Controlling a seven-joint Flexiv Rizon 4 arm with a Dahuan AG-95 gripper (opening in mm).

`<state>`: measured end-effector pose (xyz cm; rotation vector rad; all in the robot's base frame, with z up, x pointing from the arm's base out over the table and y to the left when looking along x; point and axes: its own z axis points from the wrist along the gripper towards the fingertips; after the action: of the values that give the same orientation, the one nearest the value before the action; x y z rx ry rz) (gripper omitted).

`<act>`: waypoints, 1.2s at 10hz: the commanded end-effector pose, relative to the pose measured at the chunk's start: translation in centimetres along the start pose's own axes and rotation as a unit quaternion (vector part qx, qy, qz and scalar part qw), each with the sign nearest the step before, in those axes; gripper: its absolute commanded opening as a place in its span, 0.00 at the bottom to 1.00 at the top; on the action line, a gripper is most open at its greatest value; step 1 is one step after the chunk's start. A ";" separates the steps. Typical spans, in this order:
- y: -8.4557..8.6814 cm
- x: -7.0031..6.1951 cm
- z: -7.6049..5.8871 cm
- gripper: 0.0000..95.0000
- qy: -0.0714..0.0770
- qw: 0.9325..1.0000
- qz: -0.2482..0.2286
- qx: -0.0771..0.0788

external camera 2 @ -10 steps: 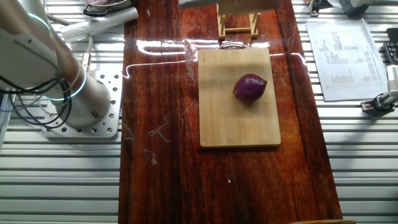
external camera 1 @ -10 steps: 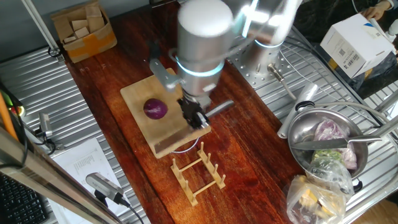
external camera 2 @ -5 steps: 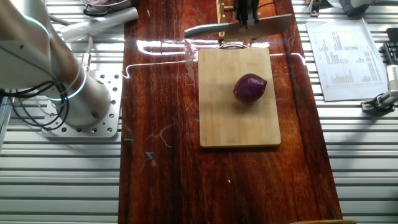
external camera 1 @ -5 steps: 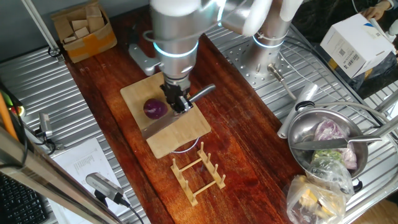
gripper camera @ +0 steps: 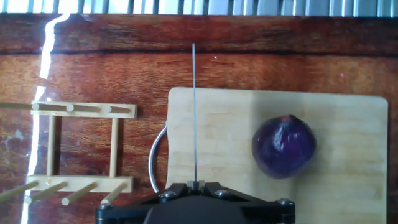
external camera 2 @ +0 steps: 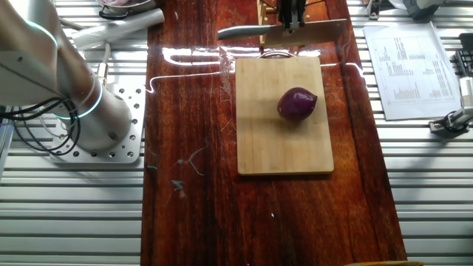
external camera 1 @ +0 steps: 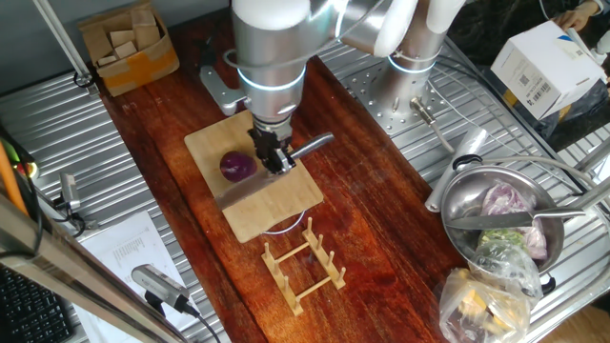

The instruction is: Chop the onions

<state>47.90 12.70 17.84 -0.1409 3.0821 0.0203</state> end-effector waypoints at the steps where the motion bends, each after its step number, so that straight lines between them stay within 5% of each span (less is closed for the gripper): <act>1: -3.8 -1.0 -0.2 0.00 0.004 1.000 -0.015 0.000; 3: -4.0 -1.5 0.0 0.00 0.005 1.000 -0.010 0.006; 5: -1.0 -1.8 0.2 0.00 -0.003 1.000 0.010 0.010; 8: -1.0 -1.8 0.2 0.00 -0.001 0.999 0.032 0.008; 9: -1.2 -1.8 0.2 0.00 -0.004 1.000 0.029 0.007; 12: -5.9 -1.2 0.7 0.00 -0.004 1.000 0.006 0.002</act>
<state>49.91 7.49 17.07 -0.0858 3.0698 0.0199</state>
